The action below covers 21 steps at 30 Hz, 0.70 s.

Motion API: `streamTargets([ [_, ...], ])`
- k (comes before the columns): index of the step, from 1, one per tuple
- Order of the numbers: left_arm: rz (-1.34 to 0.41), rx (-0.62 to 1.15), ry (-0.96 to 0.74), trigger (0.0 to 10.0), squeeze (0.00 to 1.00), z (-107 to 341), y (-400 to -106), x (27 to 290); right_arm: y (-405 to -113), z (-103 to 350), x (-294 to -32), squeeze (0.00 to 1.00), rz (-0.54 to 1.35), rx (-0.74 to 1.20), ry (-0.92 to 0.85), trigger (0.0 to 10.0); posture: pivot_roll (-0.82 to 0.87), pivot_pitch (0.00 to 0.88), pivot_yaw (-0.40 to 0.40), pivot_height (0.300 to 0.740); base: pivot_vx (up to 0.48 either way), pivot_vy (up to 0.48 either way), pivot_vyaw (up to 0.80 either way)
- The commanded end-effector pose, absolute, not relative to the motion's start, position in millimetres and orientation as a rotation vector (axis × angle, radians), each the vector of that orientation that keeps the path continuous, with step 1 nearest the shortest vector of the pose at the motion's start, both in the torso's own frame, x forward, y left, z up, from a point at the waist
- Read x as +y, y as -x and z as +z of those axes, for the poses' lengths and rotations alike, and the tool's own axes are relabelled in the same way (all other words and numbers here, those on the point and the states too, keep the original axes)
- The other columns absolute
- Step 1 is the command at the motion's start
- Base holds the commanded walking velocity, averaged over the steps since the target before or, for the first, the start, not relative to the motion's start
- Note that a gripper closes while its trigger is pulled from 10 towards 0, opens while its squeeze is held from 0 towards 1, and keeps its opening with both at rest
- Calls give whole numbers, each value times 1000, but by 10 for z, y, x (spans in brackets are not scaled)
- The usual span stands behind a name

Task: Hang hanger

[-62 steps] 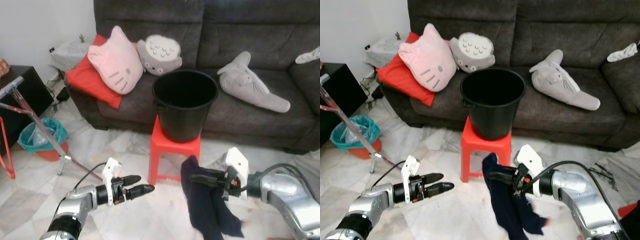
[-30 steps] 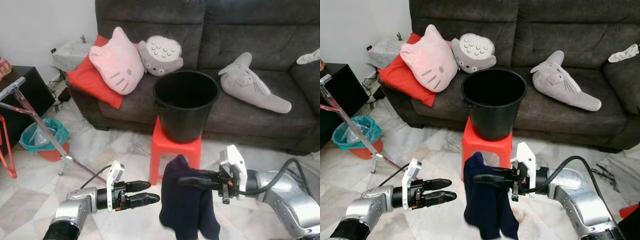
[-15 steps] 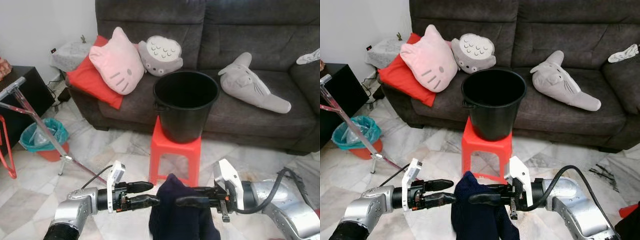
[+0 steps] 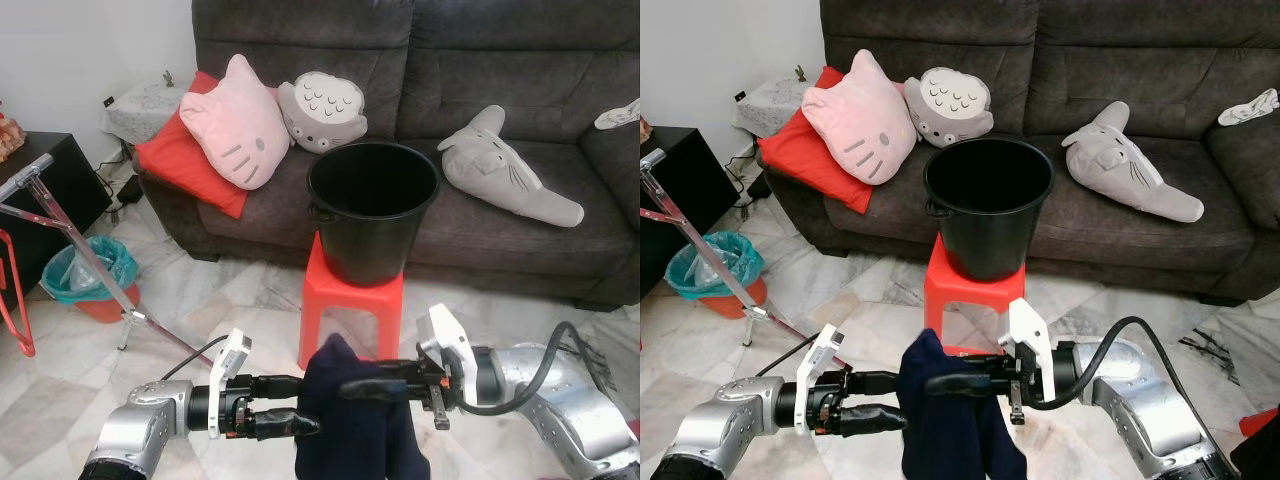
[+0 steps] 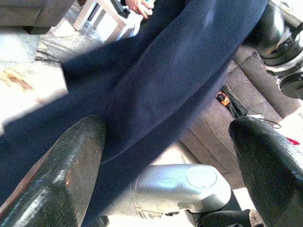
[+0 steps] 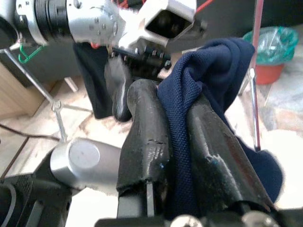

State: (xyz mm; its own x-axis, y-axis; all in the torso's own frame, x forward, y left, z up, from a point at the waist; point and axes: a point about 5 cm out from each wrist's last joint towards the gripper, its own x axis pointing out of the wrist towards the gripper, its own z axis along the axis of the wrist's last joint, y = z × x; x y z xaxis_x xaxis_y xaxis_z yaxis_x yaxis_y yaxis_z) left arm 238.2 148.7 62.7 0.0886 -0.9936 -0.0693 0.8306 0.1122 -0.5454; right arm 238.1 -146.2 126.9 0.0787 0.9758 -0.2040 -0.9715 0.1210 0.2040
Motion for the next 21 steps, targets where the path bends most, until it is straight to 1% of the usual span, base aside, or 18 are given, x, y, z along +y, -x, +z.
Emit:
streamTargets([
  [1,-1427,488,399,10000,0,660,-2371,1506,-2408,1372,-1437,0,1471,265,-12,10000,-19,32,67,740,0,0,0],
  [8,-1445,474,402,10000,0,726,-2362,1488,-2422,1356,-1360,0,1497,262,-31,10000,-6,34,64,740,0,0,0],
  [21,-1486,449,391,10000,0,844,-2357,1456,-2277,1371,-1238,0,1618,274,-31,10000,-7,37,67,740,0,0,0],
])
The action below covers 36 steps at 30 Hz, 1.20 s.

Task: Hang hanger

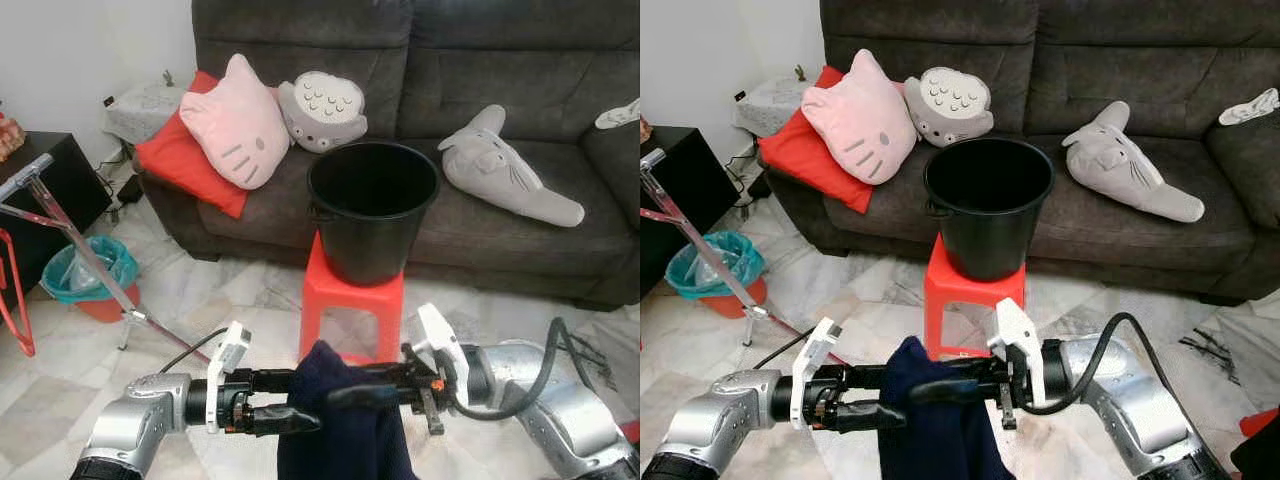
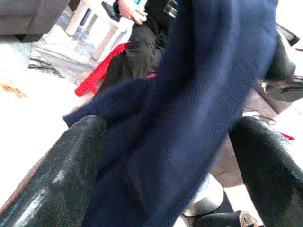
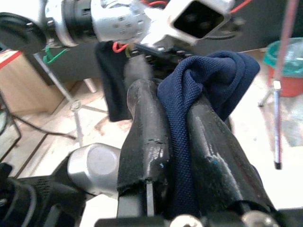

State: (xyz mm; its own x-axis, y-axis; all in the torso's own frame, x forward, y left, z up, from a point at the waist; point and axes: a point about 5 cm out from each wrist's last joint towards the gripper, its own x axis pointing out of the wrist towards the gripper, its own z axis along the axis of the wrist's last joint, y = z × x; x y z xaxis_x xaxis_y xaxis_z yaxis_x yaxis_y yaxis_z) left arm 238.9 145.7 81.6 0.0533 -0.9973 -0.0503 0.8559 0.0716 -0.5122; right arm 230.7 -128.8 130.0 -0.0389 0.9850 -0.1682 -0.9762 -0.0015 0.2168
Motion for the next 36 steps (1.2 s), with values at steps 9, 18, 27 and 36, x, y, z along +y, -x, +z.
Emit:
streamTargets([
  [9,-1514,478,387,10000,0,849,-2284,1460,-2436,1411,-1195,0,1556,225,-20,10000,-4,38,73,740,0,0,0],
  [18,-1516,477,392,10000,0,862,-2259,1450,-2542,1459,-1129,0,1538,192,-24,10000,4,37,73,740,0,0,0],
  [27,-1526,447,396,10000,0,931,-2274,1405,-2533,1497,-1010,0,1575,164,-46,10000,5,36,71,740,0,0,0],
  [36,-1526,439,406,10000,0,948,-2280,1384,-2572,1588,-869,0,1580,107,-66,10000,3,36,70,740,0,0,0],
])
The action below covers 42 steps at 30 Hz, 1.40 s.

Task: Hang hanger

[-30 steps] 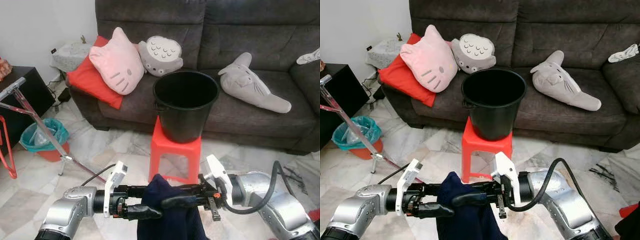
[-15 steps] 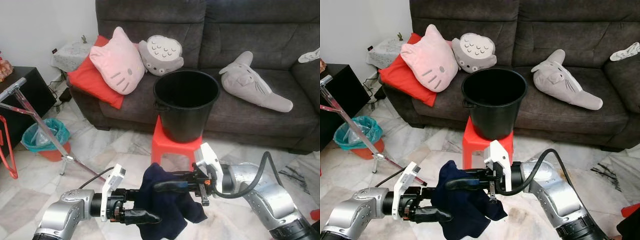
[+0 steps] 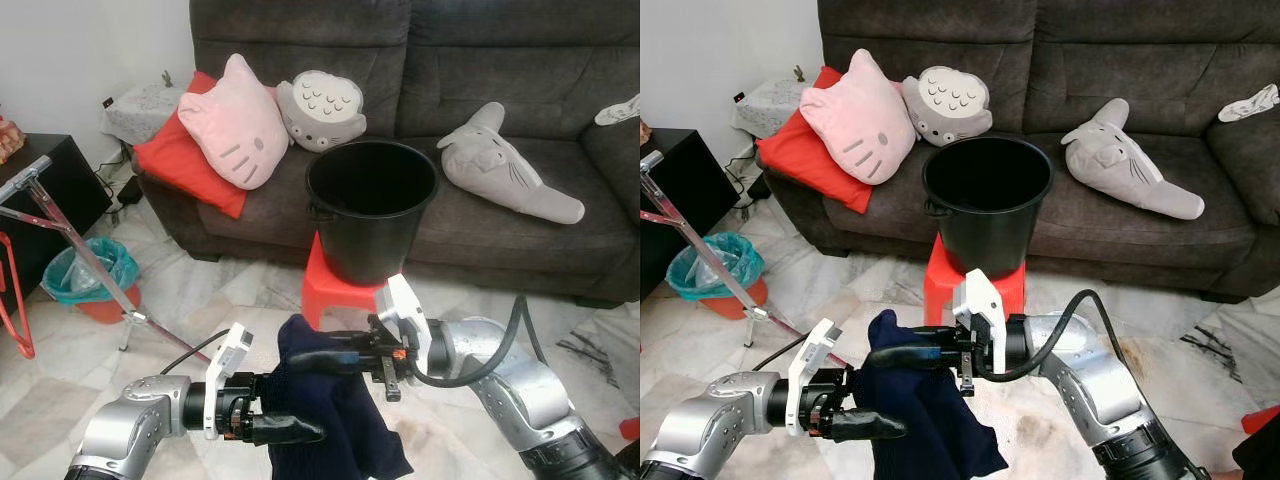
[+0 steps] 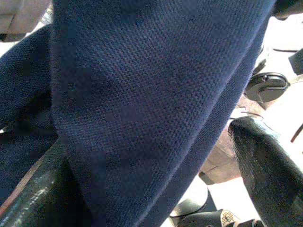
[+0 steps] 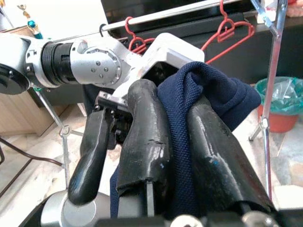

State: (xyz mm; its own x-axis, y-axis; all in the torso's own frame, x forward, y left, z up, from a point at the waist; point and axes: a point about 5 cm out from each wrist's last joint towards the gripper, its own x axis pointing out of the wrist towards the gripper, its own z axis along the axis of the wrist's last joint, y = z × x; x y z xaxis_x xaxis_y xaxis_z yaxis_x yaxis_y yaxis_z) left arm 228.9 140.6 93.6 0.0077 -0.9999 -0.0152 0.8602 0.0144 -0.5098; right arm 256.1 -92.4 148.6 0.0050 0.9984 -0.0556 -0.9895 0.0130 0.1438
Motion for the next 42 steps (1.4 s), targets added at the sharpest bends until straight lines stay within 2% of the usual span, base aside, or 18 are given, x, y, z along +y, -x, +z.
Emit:
streamTargets([
  [1,-1526,438,408,10000,0,949,-2281,1383,-2573,1591,-865,0,1581,105,-67,10000,4,36,69,740,0,0,0],
  [2,-1529,437,413,2431,0,955,-2282,1382,-2592,1589,-846,0,1575,105,-66,10000,7,37,68,740,0,0,0],
  [3,-1530,437,415,2431,0,958,-2283,1382,-2600,1586,-840,0,1572,105,-64,10000,7,37,68,740,0,0,0],
  [4,-1531,436,416,0,0,960,-2284,1382,-2605,1584,-836,0,1570,105,-63,10000,7,37,68,740,0,0,0],
  [42,-1520,432,442,0,0,972,-2305,1389,-2617,1554,-868,0,1539,117,-69,10000,2,37,68,740,0,0,0],
])
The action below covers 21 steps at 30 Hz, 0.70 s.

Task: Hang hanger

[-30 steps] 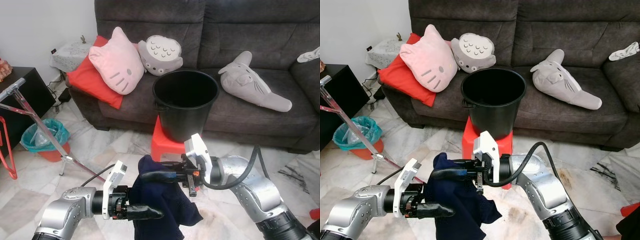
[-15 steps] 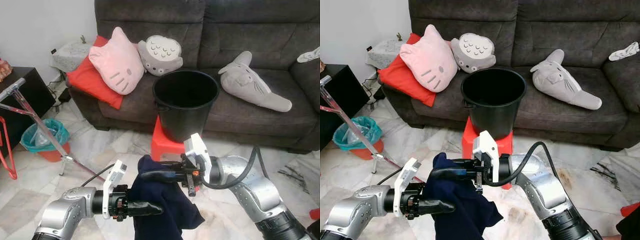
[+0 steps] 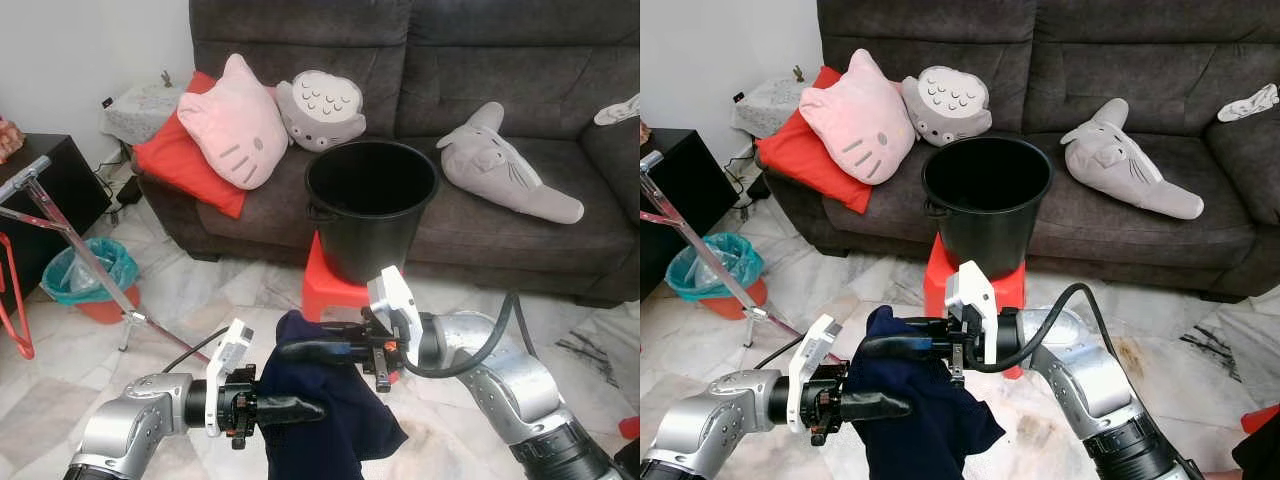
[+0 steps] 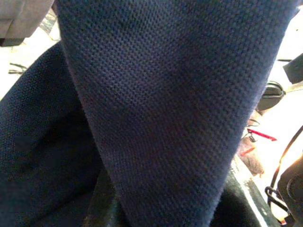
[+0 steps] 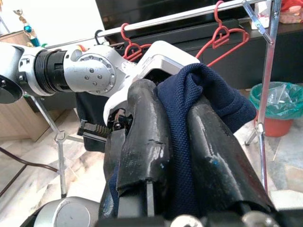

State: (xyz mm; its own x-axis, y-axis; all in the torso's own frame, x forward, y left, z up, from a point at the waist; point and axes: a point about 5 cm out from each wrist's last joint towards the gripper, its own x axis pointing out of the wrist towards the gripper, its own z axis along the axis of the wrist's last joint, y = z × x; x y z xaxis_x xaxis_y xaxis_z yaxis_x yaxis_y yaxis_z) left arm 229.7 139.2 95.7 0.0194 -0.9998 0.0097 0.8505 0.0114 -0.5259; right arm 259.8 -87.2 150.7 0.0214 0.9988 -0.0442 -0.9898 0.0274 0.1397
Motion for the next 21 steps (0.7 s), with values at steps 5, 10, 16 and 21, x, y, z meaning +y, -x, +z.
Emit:
streamTargets([
  [5,-1521,431,447,0,0,974,-2303,1389,-2616,1547,-867,0,1538,119,-70,10000,4,38,67,740,0,0,0],
  [10,-1524,430,448,0,0,976,-2301,1389,-2619,1545,-866,0,1535,118,-69,10000,5,38,67,740,0,0,0],
  [16,-1525,425,451,0,0,979,-2300,1389,-2624,1541,-871,0,1529,120,-67,10000,4,38,67,740,0,0,0],
  [21,-1518,423,452,0,0,980,-2310,1392,-2626,1532,-869,0,1526,122,-65,10000,4,38,67,740,0,0,0],
])
